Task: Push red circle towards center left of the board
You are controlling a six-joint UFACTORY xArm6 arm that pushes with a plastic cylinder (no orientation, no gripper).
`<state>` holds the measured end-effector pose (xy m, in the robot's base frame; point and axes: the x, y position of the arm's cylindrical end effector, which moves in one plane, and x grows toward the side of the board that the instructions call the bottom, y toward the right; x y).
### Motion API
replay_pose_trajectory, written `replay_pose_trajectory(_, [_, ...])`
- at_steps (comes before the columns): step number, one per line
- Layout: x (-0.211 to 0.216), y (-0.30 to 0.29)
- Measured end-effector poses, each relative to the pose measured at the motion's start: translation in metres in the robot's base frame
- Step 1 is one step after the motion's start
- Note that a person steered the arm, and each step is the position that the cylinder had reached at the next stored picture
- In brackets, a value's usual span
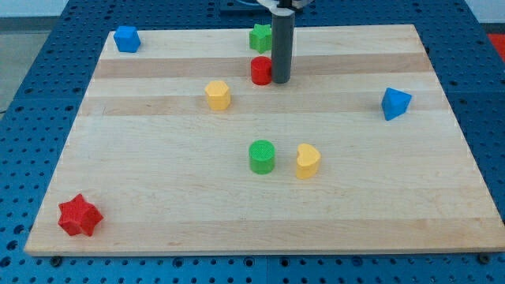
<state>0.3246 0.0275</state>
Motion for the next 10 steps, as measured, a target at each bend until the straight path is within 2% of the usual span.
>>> replay_pose_trajectory(4, [-0.039, -0.045])
replay_pose_trajectory(8, [0.02, -0.16])
replay_pose_trajectory(10, [0.052, -0.183])
